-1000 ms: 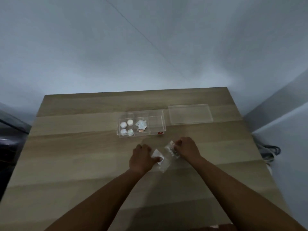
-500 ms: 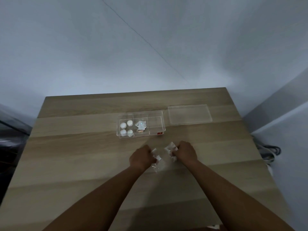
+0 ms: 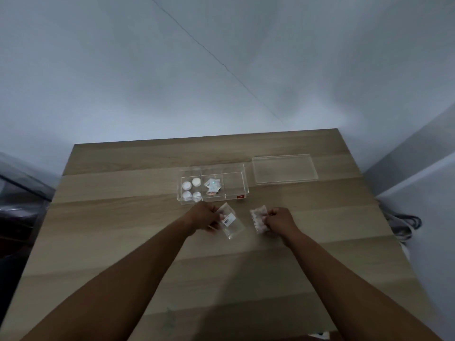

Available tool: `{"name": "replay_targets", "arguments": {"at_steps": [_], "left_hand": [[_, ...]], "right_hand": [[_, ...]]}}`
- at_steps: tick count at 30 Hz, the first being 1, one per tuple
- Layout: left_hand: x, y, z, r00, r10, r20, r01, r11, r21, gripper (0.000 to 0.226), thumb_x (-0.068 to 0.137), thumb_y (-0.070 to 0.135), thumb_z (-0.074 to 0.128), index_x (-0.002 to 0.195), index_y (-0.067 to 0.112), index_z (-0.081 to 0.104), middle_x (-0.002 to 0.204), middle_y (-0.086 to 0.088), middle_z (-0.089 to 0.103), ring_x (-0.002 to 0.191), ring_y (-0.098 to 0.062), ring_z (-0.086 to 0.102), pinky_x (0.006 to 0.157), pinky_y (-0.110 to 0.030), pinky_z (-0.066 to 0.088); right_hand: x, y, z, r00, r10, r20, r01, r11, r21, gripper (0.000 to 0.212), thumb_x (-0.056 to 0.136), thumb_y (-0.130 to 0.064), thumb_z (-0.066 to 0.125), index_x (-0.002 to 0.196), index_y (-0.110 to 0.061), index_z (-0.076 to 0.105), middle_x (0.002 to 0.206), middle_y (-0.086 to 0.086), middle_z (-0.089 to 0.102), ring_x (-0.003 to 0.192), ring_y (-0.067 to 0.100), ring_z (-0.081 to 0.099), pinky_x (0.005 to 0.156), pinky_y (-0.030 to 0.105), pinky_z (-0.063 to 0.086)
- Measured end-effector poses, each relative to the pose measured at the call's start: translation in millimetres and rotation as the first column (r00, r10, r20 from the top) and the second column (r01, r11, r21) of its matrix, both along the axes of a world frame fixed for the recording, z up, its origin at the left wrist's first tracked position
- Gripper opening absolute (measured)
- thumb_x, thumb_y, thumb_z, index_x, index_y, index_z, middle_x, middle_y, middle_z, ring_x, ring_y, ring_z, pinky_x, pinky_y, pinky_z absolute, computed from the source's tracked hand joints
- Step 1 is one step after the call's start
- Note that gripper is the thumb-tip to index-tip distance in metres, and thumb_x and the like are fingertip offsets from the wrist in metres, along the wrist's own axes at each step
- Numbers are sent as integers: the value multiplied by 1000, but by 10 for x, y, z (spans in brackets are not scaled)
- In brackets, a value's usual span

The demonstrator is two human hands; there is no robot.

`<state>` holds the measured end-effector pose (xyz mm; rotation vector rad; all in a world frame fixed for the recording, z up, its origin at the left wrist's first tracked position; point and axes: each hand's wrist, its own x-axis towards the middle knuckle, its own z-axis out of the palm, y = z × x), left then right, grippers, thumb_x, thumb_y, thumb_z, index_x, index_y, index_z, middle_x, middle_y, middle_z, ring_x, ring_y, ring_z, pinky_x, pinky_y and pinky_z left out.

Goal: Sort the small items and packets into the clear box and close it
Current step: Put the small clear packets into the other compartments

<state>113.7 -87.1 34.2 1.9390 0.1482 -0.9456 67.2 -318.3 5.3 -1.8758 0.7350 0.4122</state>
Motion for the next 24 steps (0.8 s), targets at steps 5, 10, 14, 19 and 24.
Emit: {"name": "replay_targets", "arguments": {"at_steps": [5, 10, 14, 19, 24], "left_hand": [[355, 6, 201, 998, -17, 67, 15, 999, 29, 9, 91, 6, 62, 97, 4, 68, 78, -10, 69, 66, -17, 67, 59, -29, 61], [769, -141, 397, 961, -50, 271, 3, 985, 172, 14, 86, 4, 67, 98, 8, 73, 78, -9, 70, 57, -13, 63, 49, -24, 56], [1039, -341, 462, 908, -140, 396, 27, 961, 276, 14, 80, 9, 74, 94, 11, 77, 84, -8, 75, 66, -16, 66, 61, -28, 57], [1188, -574, 406, 847, -325, 421, 112, 883, 456, 19, 81, 20, 75, 99, 15, 78, 103, -6, 77, 95, -20, 71, 89, -35, 56], [1164, -709, 312, 815, -474, 333, 196, 767, 611, 26, 79, 18, 75, 104, 23, 75, 113, -3, 74, 106, -23, 67, 89, -34, 53]], "right_hand": [[21, 2, 110, 996, -85, 13, 82, 986, 144, 27, 78, 13, 57, 72, -12, 66, 62, 7, 63, 37, 7, 56, 34, 14, 39], [22, -24, 155, 990, -139, 21, 133, 975, 177, 22, 77, 10, 62, 80, -11, 67, 66, 7, 64, 46, 10, 54, 32, 12, 36], [-16, -86, 143, 977, -207, 45, 194, 958, 210, 25, 77, 11, 63, 94, -7, 67, 70, 8, 65, 47, 11, 57, 33, 13, 38], [-75, -214, 111, 954, -294, 54, 274, 932, 236, 25, 78, 7, 66, 97, -9, 67, 64, 4, 63, 33, -1, 54, 32, 12, 39], [-39, -301, 115, 935, -349, 65, 330, 922, 204, 19, 84, 4, 58, 99, 0, 69, 58, 7, 60, 31, 3, 47, 32, 13, 37]]}}
